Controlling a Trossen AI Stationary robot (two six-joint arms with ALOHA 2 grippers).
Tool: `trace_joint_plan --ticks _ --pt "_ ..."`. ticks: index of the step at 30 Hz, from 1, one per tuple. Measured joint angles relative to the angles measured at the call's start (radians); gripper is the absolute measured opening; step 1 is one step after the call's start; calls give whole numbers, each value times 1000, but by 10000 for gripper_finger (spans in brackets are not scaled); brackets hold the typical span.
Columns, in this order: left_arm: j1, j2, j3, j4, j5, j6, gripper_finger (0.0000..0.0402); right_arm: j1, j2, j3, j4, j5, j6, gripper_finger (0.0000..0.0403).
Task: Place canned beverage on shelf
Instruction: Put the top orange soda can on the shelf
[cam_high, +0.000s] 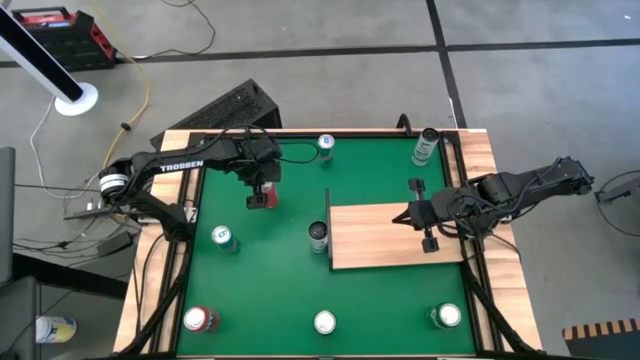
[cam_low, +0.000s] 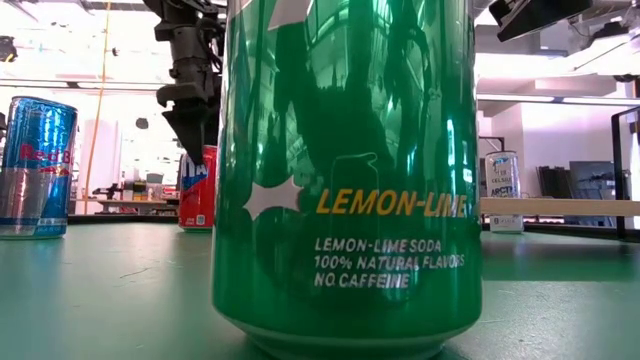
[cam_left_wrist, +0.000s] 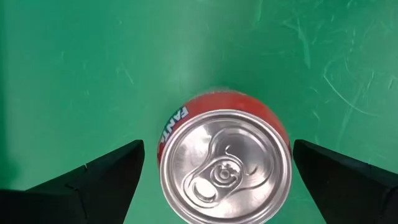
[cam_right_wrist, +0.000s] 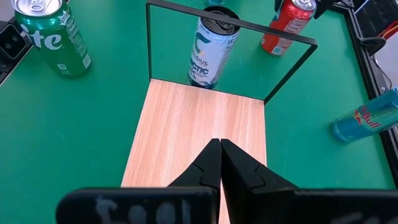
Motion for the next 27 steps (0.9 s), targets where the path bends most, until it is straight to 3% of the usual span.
trace_joint_plan --ticks 6,16,20,27 --pt "0 0 0 -3 -1 -11 381 0 0 0 0 0 4 30" --pt "-1 -1 0 -11 -19 -153 280 0 0 0 0 0 -1 30" --pt "0 -2 0 -35 -38 -369 277 0 0 0 0 0 -25 30" --pt "3 -2 1 -88 -42 -893 301 0 0 0 11 0 -57 30"
